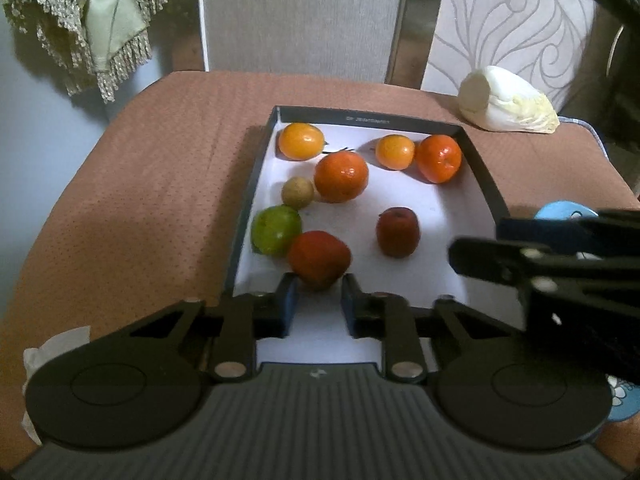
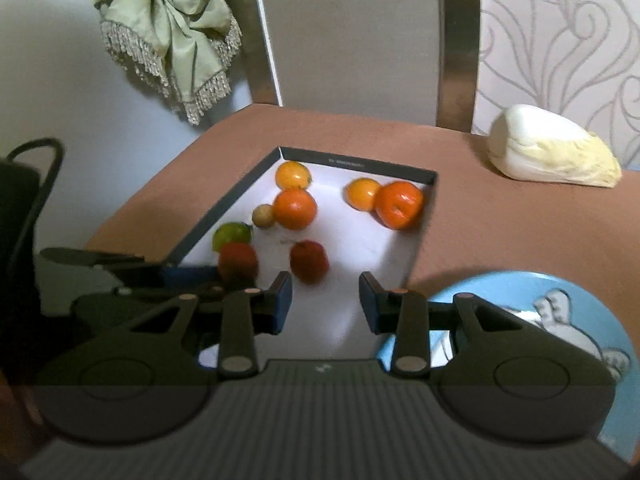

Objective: Organize fruits

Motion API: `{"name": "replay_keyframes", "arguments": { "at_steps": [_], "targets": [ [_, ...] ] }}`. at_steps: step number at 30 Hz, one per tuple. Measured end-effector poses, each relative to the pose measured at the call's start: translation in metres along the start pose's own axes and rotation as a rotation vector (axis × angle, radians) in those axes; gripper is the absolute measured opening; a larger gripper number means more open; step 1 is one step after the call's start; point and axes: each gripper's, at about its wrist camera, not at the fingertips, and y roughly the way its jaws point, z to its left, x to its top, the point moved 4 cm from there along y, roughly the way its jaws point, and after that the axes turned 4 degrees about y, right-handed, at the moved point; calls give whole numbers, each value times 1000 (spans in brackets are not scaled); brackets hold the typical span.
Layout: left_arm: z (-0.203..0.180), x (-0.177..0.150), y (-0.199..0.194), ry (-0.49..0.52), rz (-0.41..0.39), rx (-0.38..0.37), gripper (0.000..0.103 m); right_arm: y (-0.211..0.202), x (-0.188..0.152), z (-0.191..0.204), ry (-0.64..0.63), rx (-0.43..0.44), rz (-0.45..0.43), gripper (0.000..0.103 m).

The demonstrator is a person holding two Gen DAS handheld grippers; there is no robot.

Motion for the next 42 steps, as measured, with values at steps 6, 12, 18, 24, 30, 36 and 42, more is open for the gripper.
{"name": "replay_keyframes", "arguments": {
  "at_steps": [6, 12, 18, 24, 30, 36, 42],
  "targets": [
    [3, -1, -2, 15, -6, -22, 26, 24, 13, 7, -6, 29, 31, 40],
    [1, 0, -1, 21, -7, -27, 26, 55, 14, 15, -23, 20, 111, 41],
    [-1, 1, 0, 27, -3, -22, 27, 69, 13, 14, -44, -10, 129, 38],
    [-3, 3, 2, 42, 4, -21, 27, 65, 12, 11, -23, 3, 121, 33],
    [-5, 3, 5, 52, 3, -22, 27, 46, 14, 8, -6, 2, 92, 33],
    [-7, 3, 6, 59, -4, -15, 26, 16, 14, 4, 16, 0, 55, 33],
    [-13, 4, 1, 74, -19, -36, 23, -8, 7, 1, 23, -8, 28, 33]
  ]
}}
